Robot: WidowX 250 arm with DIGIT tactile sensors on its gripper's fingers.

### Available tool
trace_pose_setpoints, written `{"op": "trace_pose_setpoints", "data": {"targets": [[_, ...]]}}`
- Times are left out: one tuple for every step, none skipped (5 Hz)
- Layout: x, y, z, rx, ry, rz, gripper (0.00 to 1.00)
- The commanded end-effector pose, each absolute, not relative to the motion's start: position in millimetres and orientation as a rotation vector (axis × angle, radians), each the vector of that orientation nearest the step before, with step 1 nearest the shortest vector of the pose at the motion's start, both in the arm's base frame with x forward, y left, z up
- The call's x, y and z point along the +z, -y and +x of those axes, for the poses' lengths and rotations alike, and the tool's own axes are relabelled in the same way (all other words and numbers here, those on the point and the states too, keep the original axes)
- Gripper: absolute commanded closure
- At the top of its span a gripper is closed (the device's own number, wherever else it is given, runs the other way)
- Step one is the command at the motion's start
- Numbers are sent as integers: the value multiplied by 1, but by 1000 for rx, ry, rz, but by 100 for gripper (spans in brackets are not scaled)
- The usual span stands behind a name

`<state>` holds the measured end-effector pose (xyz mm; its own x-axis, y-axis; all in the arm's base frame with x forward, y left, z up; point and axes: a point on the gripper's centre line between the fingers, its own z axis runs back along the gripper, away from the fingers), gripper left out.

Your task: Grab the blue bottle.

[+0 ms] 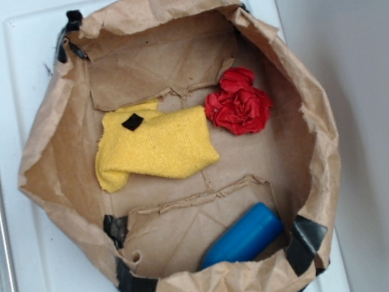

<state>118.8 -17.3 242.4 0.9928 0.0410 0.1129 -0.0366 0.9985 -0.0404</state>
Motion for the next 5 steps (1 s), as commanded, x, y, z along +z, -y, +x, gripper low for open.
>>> {"op": "trace_pose_setpoints", "data": {"targets": [[242,17,119,39,114,-38,0],[229,35,167,132,163,-68,0],[212,52,202,149,196,-100,0],[198,54,228,193,246,-214,0],[172,48,255,239,278,-313,0]]}}
